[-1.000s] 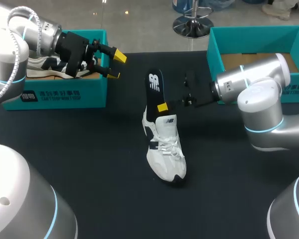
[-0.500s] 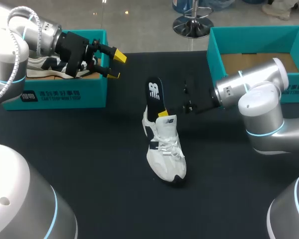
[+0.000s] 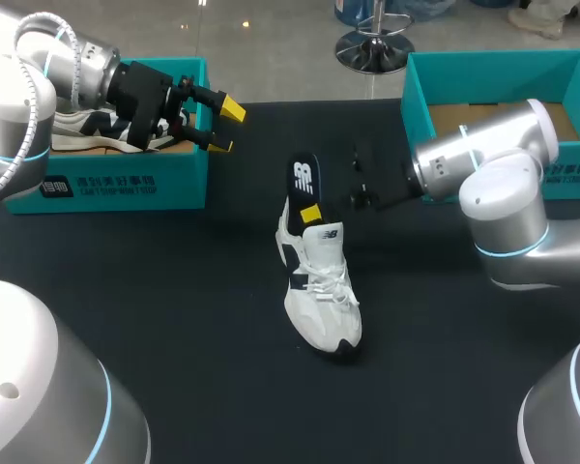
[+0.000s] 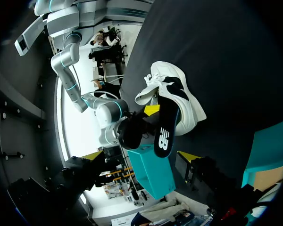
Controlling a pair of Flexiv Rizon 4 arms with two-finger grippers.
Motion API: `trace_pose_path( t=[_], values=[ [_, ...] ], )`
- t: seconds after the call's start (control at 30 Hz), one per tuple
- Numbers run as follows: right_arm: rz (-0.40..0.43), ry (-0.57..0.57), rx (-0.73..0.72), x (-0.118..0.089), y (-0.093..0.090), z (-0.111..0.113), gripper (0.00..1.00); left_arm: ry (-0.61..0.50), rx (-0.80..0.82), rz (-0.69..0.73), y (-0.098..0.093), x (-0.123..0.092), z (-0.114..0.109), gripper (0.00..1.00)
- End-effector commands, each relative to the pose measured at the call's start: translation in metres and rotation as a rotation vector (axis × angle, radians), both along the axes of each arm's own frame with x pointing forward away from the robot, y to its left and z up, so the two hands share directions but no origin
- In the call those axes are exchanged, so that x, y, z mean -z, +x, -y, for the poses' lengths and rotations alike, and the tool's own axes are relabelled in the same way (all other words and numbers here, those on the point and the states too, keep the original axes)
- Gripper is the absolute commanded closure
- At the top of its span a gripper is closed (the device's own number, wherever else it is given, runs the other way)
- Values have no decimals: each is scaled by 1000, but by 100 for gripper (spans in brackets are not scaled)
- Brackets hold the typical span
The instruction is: Take the shoe out of the shoebox, open the shoe tongue, remove and reinsert the insole, then place the shoe into the shoebox
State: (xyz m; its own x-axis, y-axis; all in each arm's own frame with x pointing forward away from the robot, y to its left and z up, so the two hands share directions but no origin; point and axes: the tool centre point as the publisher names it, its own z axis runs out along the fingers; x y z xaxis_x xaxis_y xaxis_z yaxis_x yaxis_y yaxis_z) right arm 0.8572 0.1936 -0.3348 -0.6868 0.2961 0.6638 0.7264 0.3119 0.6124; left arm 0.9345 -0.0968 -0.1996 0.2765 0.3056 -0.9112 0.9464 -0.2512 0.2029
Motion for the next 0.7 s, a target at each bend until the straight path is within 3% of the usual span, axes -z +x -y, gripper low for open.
trace_pose_path(
  t=[0.03, 0.1, 0.17, 0.7],
  values=[
    [-4, -11, -12, -2, 7, -4, 58, 2, 1, 1, 0, 0, 0, 0],
    [-2, -10, -14, -2, 8, -5, 72, 2, 1, 1, 0, 0, 0, 0],
    [-3, -9, -16, -2, 8, -5, 100, 2, 1, 1, 0, 0, 0, 0],
    [-121, -2, -60, 17, -13, -6, 100, 2, 1, 1, 0, 0, 0, 0]
  ],
)
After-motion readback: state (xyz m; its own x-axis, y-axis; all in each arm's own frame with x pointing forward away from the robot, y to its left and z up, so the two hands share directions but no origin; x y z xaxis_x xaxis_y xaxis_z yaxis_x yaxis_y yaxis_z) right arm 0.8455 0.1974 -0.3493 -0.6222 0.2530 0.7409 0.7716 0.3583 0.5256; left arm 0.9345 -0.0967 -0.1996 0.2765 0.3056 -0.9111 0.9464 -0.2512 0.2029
